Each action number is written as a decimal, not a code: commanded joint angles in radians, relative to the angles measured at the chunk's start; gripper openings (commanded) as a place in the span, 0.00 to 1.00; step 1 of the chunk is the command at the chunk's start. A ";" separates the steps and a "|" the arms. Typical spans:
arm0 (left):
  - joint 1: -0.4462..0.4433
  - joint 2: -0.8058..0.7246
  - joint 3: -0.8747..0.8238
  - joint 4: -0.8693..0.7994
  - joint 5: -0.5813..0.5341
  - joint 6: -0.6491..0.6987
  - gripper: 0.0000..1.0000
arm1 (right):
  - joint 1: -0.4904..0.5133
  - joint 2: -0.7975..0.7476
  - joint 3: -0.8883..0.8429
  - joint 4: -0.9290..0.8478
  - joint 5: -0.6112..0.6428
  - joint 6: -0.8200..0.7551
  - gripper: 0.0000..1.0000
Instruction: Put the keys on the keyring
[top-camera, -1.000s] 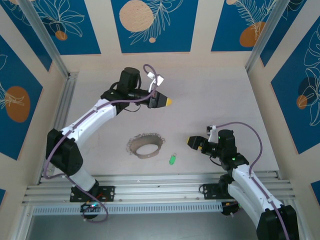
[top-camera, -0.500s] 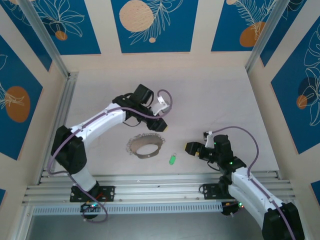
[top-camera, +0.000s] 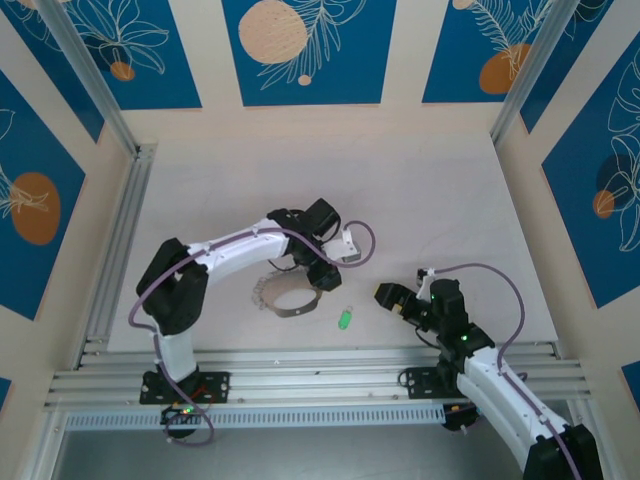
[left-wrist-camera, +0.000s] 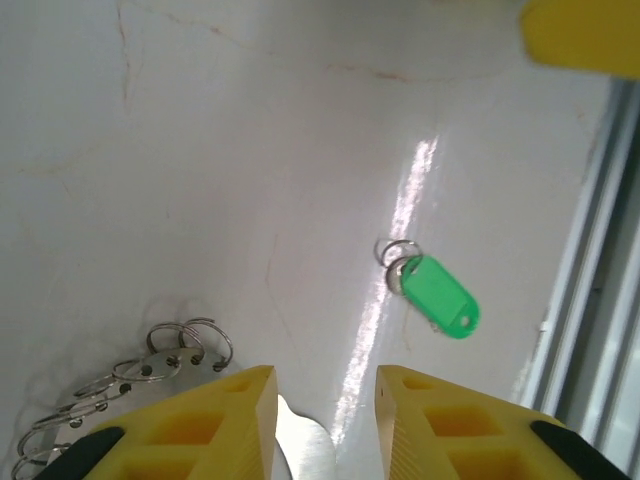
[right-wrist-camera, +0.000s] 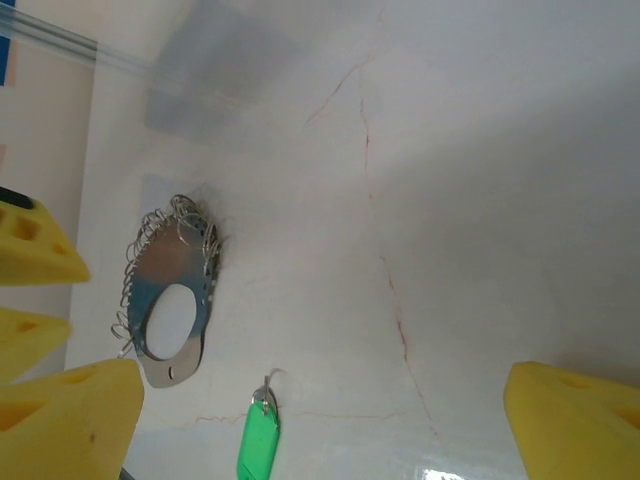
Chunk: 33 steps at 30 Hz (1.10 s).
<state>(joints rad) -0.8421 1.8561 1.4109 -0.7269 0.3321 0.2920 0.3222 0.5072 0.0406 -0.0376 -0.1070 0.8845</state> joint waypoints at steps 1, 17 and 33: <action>-0.021 0.035 0.017 -0.021 -0.075 0.017 0.29 | -0.008 -0.010 -0.019 -0.025 0.036 0.017 0.95; -0.069 0.140 0.062 -0.009 -0.206 -0.010 0.18 | -0.026 -0.010 -0.010 -0.030 0.041 0.006 0.95; -0.108 0.160 0.001 0.059 -0.372 0.018 0.04 | -0.039 -0.011 -0.009 -0.032 0.033 0.005 0.99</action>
<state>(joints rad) -0.9264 2.0064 1.4384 -0.6807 0.0151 0.2951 0.2977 0.5003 0.0387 -0.0338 -0.1158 0.8993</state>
